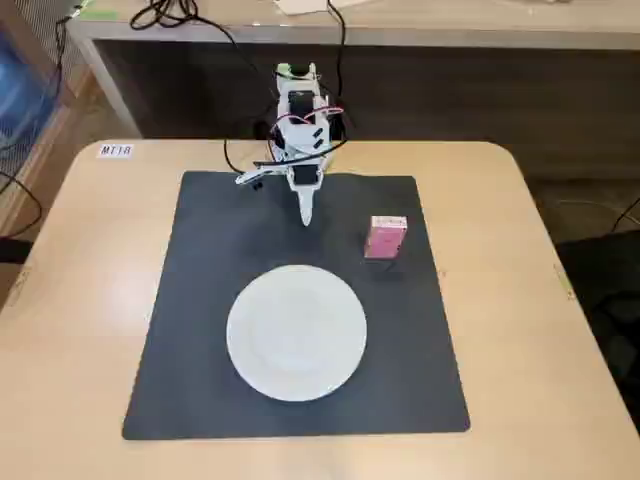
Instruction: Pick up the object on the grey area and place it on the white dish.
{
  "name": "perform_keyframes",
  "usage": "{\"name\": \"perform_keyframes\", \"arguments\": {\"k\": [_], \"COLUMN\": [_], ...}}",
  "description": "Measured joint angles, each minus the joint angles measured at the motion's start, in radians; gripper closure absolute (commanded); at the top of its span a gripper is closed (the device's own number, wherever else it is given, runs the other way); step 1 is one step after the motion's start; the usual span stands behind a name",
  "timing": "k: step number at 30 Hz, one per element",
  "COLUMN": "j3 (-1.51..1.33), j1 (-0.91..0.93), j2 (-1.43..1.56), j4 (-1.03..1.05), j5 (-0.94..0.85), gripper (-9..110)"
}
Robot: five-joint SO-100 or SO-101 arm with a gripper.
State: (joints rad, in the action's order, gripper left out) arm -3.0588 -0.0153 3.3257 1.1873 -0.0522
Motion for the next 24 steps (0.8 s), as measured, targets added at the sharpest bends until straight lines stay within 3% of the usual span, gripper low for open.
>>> {"name": "perform_keyframes", "arguments": {"k": [7,15,19,24], "j3": [0.020,0.077,0.249,0.675], "j1": [-0.026,-0.035,-0.046,-0.049], "j2": [0.000,0.000,-0.021,-0.285], "j4": [-0.156,-0.129,-0.084,-0.003], "j5": [0.008,-0.018,-0.031,-0.098], "gripper": [102,102,102,102]}}
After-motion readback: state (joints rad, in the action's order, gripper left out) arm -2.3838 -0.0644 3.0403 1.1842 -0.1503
